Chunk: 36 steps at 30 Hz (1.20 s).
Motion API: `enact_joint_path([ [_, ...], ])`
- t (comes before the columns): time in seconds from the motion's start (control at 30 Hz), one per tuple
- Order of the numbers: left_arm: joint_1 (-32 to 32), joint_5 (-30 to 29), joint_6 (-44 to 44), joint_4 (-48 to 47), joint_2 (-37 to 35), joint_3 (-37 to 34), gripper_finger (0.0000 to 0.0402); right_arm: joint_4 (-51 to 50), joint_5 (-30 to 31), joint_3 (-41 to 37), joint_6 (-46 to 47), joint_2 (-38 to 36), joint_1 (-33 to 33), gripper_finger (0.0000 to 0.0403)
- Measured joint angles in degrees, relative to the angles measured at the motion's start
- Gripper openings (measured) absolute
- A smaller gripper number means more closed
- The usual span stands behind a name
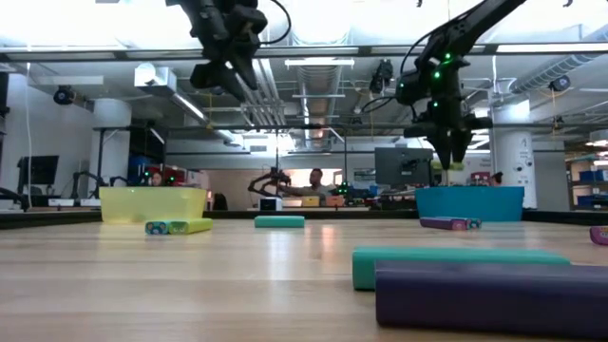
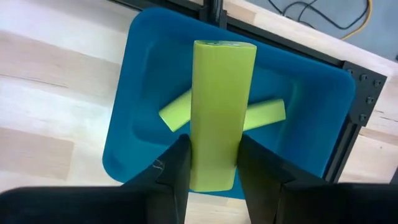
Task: Sort blocks
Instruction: Put the green block into the blue bin, then put the blue block into the transparent bin
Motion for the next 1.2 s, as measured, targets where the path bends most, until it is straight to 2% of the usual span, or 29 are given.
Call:
enact_joint_path([
  [0.43, 0.0, -1.6, 0.0, 0.0, 0.0, 0.0, 0.0144, 0.0, -0.1, 0.0, 0.7, -1.5, 0.1, 0.0156],
  [0.57, -0.1, -1.5, -0.5, 0.0, 0.0, 0.0, 0.0144, 0.7, -4.0, 0.0, 1.1, -2.9, 1.7, 0.0165],
  [0.77, -1.2, -1.5, -0.1, -1.7, 0.0, 0.0, 0.0144, 6.0, -5.5, 0.0, 0.9, -8.6, 10.0, 0.0166],
  [1.0, -4.7, -1.5, 2.0, -4.8, 0.0, -0.1, 0.0144, 13.1, -5.6, -0.2, 0.3, -15.5, 22.6, 0.0146],
  [1.2, -8.0, -1.5, 1.9, -7.8, 0.0, -0.2, 0.0144, 13.4, -5.6, -0.2, 3.5, -17.5, 29.8, 0.0127],
])
